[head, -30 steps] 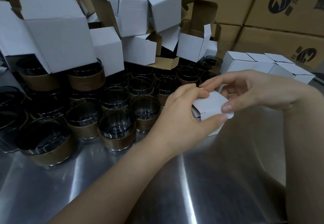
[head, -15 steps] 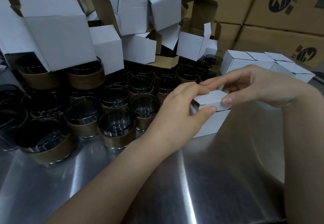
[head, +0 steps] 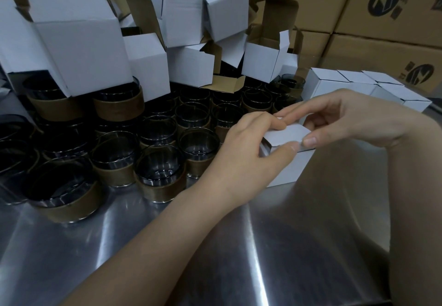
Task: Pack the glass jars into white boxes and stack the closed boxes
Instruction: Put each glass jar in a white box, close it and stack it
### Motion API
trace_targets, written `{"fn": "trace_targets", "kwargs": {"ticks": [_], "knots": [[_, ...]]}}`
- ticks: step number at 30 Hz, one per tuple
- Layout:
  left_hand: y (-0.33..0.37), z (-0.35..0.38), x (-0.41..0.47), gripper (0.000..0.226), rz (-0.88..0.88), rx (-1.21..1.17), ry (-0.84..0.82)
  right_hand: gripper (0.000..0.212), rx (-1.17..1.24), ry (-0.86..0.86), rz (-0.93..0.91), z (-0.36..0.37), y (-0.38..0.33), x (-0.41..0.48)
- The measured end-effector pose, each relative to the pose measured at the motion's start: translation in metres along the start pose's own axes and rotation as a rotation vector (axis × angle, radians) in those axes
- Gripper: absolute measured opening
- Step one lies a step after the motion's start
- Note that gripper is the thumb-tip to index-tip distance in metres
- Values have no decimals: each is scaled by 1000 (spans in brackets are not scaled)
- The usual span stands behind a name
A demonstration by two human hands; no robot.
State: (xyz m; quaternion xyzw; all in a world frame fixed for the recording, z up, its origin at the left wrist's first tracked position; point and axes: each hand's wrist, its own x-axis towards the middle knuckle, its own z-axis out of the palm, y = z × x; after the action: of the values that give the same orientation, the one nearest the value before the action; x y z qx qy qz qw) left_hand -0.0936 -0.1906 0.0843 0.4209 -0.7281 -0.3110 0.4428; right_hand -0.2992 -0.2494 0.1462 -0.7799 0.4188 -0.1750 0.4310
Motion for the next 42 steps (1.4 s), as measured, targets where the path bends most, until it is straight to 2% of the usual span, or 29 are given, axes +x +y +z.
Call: {"fn": "trace_targets", "kwargs": {"ticks": [5,10,13,20,30,35,38,42], "knots": [[1,-1,2,22,-2,-8,0,54,-1,-37,41,1,1,1],[1,-3,3,21,-30,-9,-24,47,-24,-10,42,4,0,0],[1,-4,3,22,-43,0,-38,33,-35,7,39,5,-4,2],[2,-3,2,27,-69,60,-74,44,41,-12,64,12,-5,8],[3,-2,3,37,-145,-21,-61,41,49,-16,68,13,-6,9],[2,-1,3,37,-160,-21,-59,46,34,-68,54,8,2,9],[0,0,3,36,-160,-31,-27,62,23,-123,60,9,3,9],[-2,0,3,39,-147,-53,18,76,-122,-116,67,17,-3,13]]}}
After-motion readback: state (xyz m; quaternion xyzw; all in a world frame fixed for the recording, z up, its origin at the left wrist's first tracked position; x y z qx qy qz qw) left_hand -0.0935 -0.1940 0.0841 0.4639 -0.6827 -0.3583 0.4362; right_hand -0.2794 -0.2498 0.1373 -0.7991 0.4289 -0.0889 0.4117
